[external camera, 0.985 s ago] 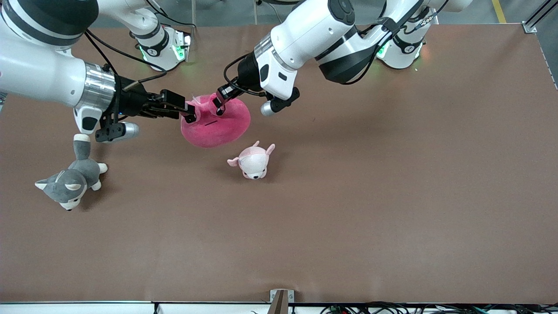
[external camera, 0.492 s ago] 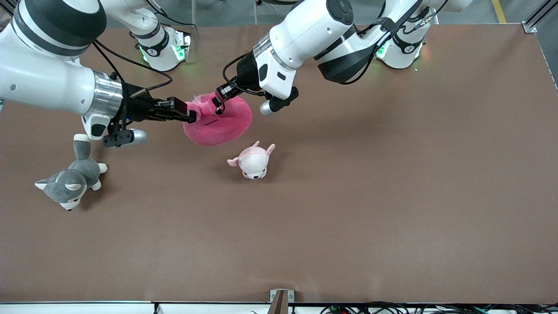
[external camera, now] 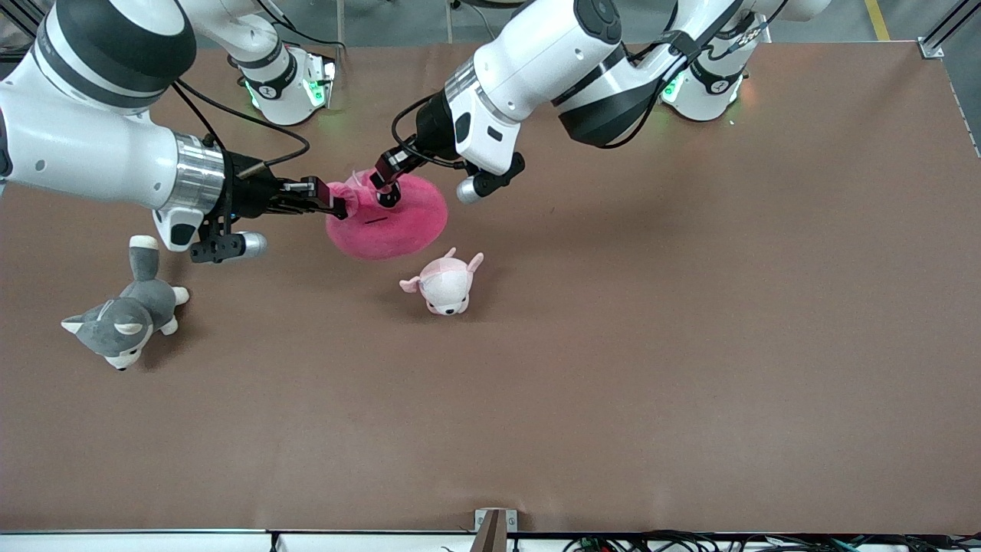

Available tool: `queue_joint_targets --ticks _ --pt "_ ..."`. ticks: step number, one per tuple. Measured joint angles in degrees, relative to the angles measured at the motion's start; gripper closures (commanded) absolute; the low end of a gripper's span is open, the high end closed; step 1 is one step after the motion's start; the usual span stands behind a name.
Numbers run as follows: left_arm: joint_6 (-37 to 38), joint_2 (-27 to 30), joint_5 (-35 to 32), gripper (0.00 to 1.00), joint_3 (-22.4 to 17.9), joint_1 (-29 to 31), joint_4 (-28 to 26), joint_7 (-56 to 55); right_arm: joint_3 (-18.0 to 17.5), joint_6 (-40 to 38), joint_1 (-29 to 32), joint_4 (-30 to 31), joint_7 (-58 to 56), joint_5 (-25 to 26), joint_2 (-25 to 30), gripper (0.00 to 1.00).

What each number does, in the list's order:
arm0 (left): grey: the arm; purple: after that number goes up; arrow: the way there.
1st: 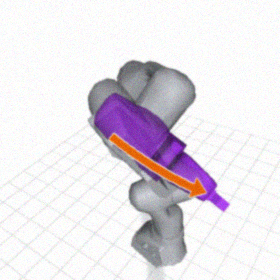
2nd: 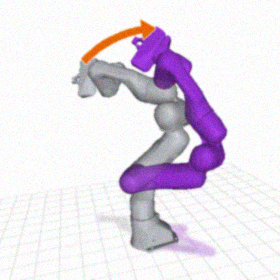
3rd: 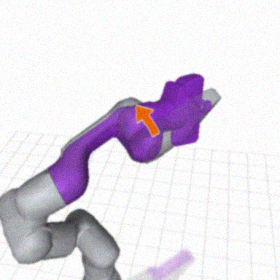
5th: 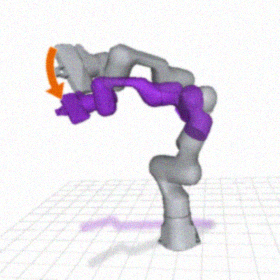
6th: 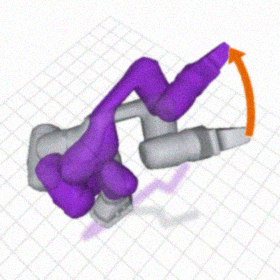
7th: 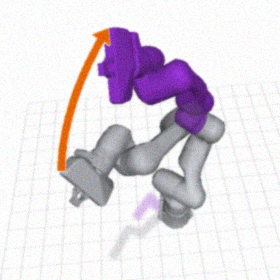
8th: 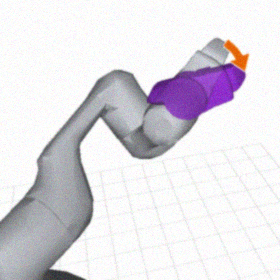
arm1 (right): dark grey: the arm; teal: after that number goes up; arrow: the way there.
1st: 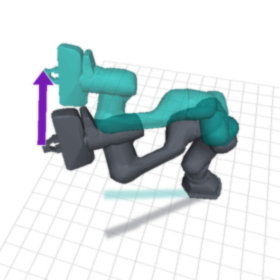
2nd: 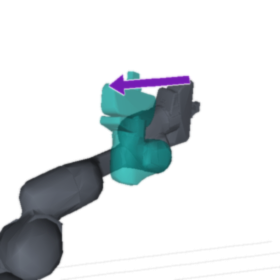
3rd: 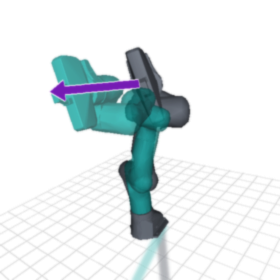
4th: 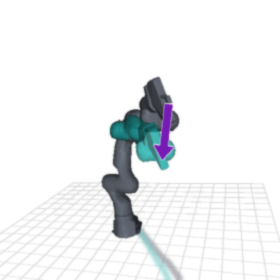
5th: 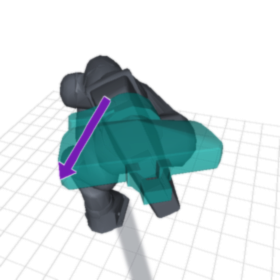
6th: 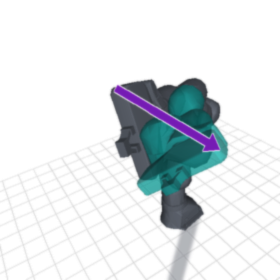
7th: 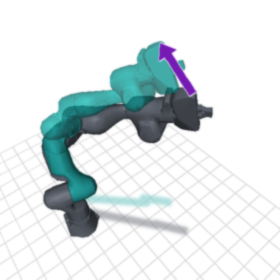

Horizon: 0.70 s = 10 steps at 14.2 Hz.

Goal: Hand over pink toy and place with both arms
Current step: 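Open the left gripper and release the pink toy to the right gripper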

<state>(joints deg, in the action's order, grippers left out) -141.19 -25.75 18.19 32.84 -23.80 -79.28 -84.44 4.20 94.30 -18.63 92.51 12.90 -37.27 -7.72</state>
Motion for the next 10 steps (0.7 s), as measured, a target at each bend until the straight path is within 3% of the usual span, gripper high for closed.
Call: queue_joint_targets --ticks 6,10 --pt "-0.02 0.0 -0.43 0.0 -0.08 0.01 0.52 0.02 1.14 -2.73 1.3 -0.1 -1.87 0.48 0.0 1.0" --pt "1.42 0.04 -8.97 0.0 -0.5 1.03 0.71 0.02 1.75 -3.13 8.64 0.27 -8.27 0.67 -1.83 1.0"
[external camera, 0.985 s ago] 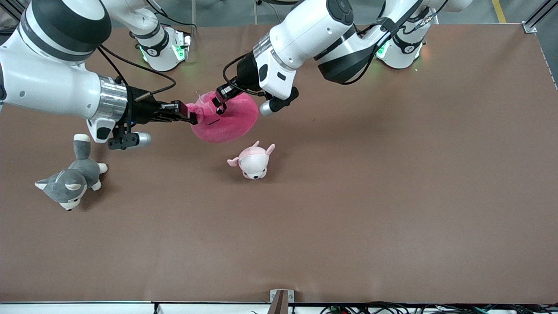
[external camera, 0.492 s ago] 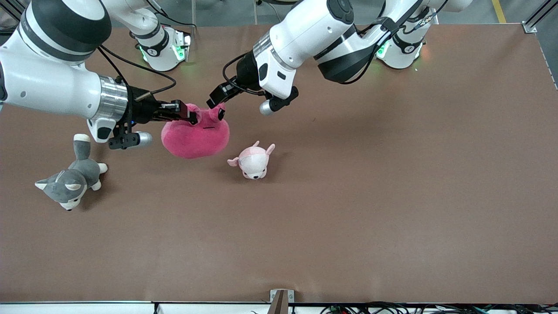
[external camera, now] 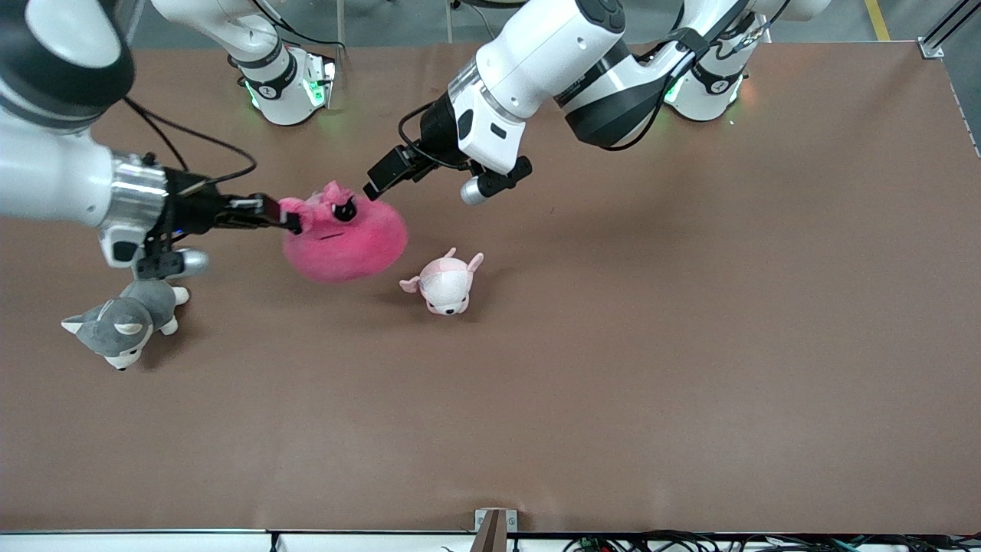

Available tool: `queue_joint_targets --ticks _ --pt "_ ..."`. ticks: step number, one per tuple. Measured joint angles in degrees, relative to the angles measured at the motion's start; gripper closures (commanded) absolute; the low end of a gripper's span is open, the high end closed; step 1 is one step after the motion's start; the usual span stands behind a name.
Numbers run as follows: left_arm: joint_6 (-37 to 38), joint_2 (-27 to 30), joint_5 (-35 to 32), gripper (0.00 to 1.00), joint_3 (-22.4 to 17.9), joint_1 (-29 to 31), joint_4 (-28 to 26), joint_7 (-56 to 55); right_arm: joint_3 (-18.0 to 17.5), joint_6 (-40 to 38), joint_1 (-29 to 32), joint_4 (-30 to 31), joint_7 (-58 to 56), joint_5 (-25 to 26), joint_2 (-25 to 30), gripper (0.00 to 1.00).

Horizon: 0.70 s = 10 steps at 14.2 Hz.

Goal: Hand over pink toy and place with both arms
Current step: 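Open the left gripper and release the pink toy to the right gripper, then lower the pink toy with the right gripper while the left gripper withdraws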

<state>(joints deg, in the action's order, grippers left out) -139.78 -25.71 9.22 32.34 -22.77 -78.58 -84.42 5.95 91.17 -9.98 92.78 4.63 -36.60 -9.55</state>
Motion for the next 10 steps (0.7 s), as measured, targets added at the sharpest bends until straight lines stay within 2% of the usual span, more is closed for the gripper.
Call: queue_joint_targets --ticks 4,8,10 --pt "10.5 0.43 -8.23 0.0 -0.32 5.79 0.71 3.34 0.1 0.07 5.42 0.07 -5.43 0.02 -6.23 1.0" --pt "21.84 1.25 -9.53 0.0 -0.55 14.12 0.86 18.83 0.07 1.23 6.47 0.0 -8.11 -0.06 -11.6 1.0" --pt "29.92 1.84 -13.64 0.0 -0.56 18.16 0.93 25.62 0.06 2.74 7.7 -0.03 -9.63 -0.09 -13.22 1.0"
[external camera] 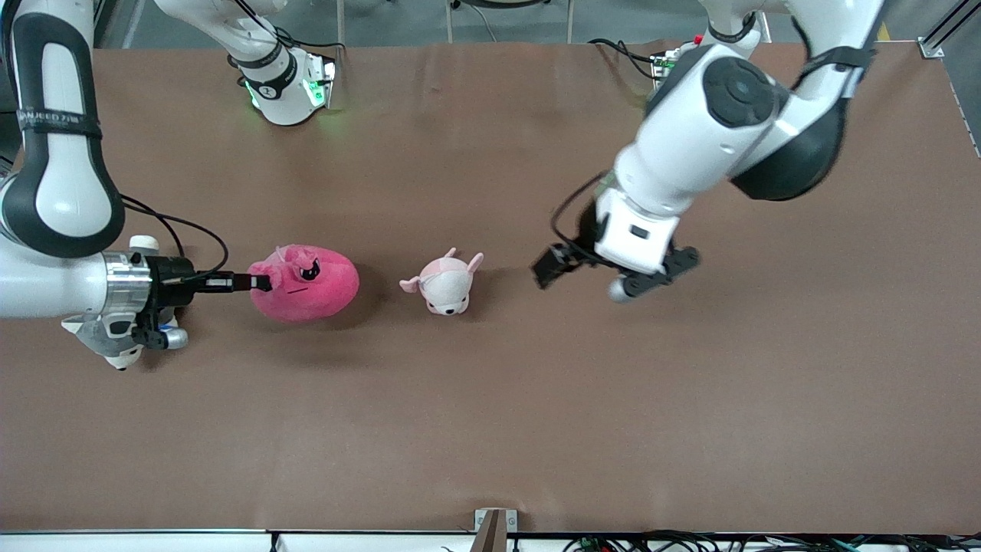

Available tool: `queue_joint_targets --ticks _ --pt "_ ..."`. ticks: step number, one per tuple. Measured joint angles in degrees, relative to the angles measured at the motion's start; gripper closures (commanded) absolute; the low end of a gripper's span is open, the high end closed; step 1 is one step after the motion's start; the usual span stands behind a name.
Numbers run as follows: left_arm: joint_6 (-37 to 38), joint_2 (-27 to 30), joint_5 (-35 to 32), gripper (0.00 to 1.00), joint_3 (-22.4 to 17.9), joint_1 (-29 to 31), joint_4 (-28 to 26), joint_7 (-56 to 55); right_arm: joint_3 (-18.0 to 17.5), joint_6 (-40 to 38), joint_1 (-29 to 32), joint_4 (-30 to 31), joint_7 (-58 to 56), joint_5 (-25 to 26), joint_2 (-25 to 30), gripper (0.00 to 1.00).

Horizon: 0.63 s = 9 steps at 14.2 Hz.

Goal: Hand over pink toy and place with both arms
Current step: 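Lower the pink toy with the right gripper while the left gripper withdraws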

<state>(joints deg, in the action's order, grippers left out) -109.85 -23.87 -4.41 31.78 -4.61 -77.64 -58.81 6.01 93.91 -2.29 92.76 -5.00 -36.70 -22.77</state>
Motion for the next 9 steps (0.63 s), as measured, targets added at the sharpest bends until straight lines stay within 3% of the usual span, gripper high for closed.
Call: queue_joint_targets --ticks 3,9 --pt "9.95 0.93 -7.58 0.0 0.02 3.03 0.26 8.61 0.01 0.39 1.75 -0.06 -1.29 -0.01 -1.12 1.0" --pt "17.35 8.13 -8.92 0.0 -0.06 10.76 0.69 26.84 -0.01 0.68 2.79 -0.08 -2.67 -0.02 -3.69 0.99"
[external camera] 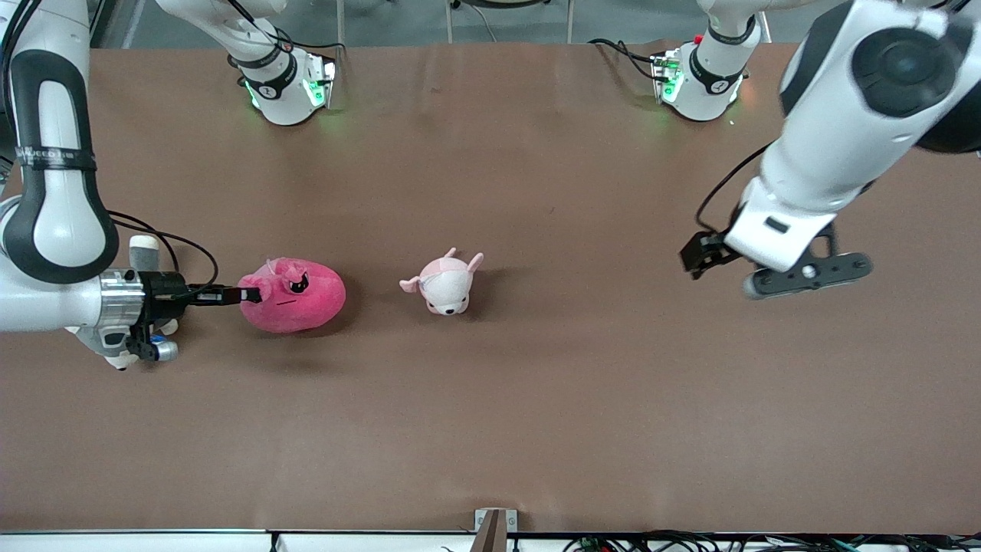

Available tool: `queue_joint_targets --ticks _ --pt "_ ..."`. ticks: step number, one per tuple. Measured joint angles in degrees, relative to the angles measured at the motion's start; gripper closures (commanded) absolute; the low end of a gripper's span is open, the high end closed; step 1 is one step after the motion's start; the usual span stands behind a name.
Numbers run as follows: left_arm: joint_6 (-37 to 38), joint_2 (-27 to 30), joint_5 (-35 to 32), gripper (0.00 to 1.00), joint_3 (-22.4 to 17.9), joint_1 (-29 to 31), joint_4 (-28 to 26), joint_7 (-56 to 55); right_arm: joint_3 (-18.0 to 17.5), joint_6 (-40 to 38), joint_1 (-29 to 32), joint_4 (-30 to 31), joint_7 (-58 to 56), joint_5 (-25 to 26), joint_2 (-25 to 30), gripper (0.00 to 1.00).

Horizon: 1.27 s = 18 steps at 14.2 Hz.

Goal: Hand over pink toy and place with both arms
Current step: 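Lower the pink toy with the right gripper while the left gripper withdraws, then place the pink toy beside the grey cat and open the right gripper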

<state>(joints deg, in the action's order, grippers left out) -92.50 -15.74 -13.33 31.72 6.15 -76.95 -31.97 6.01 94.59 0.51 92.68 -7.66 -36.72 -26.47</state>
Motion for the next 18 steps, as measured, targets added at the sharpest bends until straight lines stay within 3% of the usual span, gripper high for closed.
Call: queue_joint_targets --ticks 2,6,8,10,11,15,18 --pt "2.89 3.1 0.77 0.0 -2.33 -0.02 0.0 4.24 0.01 0.04 0.87 -0.02 -0.72 0.0 -1.14 0.99" --pt "6.22 9.73 6.16 0.0 -12.88 -3.7 -3.06 16.61 0.0 -0.11 1.78 -0.03 -1.05 -0.02 -2.31 0.99" --pt "6.74 13.01 7.47 0.0 -17.41 -5.25 -6.11 20.67 -0.02 -0.25 1.8 0.0 -1.09 -0.02 -2.67 0.9" --pt "7.41 15.47 8.68 0.0 -20.45 -6.51 -8.73 21.79 -0.01 -0.25 2.07 0.02 -1.27 -0.02 -3.12 0.12" --pt "7.45 16.37 9.38 0.0 -21.94 -7.4 -9.78 21.82 0.0 -0.25 2.33 0.02 -1.27 -0.02 -3.25 0.0" --pt "7.45 17.78 10.41 0.0 -23.86 -8.23 -11.82 21.84 0.03 -0.35 4.42 -2.06 -1.76 0.3 -3.24 0.0" --pt "7.45 17.94 10.69 0.0 -23.95 -8.23 -11.92 21.84 0.0 -1.24 4.92 -6.78 -1.86 6.82 -2.58 0.0"
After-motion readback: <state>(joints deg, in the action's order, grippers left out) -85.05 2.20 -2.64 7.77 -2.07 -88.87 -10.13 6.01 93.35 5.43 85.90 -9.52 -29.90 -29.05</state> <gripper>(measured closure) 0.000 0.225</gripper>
